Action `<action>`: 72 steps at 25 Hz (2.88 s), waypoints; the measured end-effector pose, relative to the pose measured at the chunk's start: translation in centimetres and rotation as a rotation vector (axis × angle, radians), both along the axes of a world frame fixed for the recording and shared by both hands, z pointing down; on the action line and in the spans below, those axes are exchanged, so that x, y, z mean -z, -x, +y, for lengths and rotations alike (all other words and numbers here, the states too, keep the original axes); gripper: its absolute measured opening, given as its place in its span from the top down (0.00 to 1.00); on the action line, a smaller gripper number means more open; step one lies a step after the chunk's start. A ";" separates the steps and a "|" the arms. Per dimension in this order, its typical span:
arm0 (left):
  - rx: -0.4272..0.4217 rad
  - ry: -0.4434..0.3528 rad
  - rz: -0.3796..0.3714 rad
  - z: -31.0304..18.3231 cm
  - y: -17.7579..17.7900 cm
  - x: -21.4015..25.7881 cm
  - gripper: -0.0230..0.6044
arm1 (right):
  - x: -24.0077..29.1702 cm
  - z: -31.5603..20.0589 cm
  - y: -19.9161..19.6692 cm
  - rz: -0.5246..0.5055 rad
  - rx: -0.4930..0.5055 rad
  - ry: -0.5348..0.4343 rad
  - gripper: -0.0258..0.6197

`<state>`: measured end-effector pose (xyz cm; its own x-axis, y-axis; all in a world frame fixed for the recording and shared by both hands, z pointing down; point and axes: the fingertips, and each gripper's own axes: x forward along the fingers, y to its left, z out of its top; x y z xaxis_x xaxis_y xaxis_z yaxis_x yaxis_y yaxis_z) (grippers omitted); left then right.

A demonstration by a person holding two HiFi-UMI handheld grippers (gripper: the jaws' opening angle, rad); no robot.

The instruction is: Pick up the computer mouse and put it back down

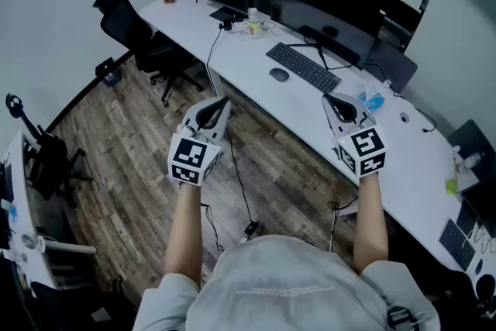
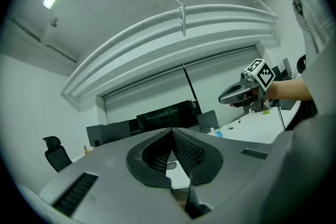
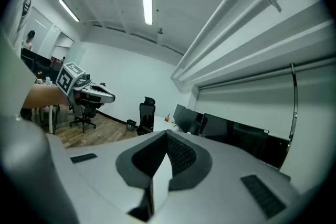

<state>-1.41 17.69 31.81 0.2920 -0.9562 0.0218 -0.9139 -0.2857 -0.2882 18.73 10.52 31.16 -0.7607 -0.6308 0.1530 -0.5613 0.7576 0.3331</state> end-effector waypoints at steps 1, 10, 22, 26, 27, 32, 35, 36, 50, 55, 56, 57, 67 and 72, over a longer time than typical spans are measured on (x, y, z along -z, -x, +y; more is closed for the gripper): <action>0.001 0.003 -0.005 -0.1 0.0 0.0 0.94 | -0.1 0.0 0.0 0.001 0.000 0.000 0.96; 0.031 0.022 0.007 -0.1 1.2 -0.7 0.94 | -0.4 0.5 0.2 -0.022 -0.004 0.023 0.96; 0.029 0.041 -0.031 0.2 1.7 -1.9 0.94 | -0.8 0.8 0.9 -0.005 -0.010 0.018 0.96; 0.002 0.039 -0.031 0.5 1.5 -2.0 0.94 | -0.9 0.7 1.1 0.000 -0.017 0.026 0.96; -0.002 0.039 -0.030 0.5 1.5 -2.0 0.94 | -1.0 0.7 1.2 0.005 -0.019 0.028 0.96; -0.001 0.039 -0.025 0.4 2.0 -2.1 0.94 | -1.5 0.8 1.9 0.031 -0.005 0.050 0.84; 0.002 0.036 -0.021 0.4 2.1 -2.4 0.94 | -2.0 1.0 2.2 0.054 0.007 0.062 0.74; 0.002 0.039 -0.020 0.3 2.1 -2.5 0.94 | -2.2 1.0 2.3 0.065 0.011 0.065 0.71; -0.004 0.086 0.028 0.6 4.8 -4.5 0.94 | -3.8 1.6 4.6 0.119 0.007 0.084 0.57; -0.019 0.100 0.046 0.8 6.9 -5.2 0.94 | -4.0 1.8 5.5 0.121 -0.055 0.079 0.57; -0.023 0.103 0.048 0.9 7.4 -5.4 0.94 | -4.0 2.0 5.7 0.120 -0.067 0.079 0.57; -0.027 0.106 0.048 1.0 7.8 -5.5 0.94 | -4.0 2.2 5.9 0.118 -0.078 0.077 0.57; -0.096 0.119 0.052 -0.9 8.2 -6.9 0.94 | -4.4 1.0 6.3 0.118 -0.151 0.078 0.54; -0.102 0.134 0.052 -3.9 7.9 -7.6 0.94 | -4.9 -2.1 5.9 0.118 -0.157 0.082 0.53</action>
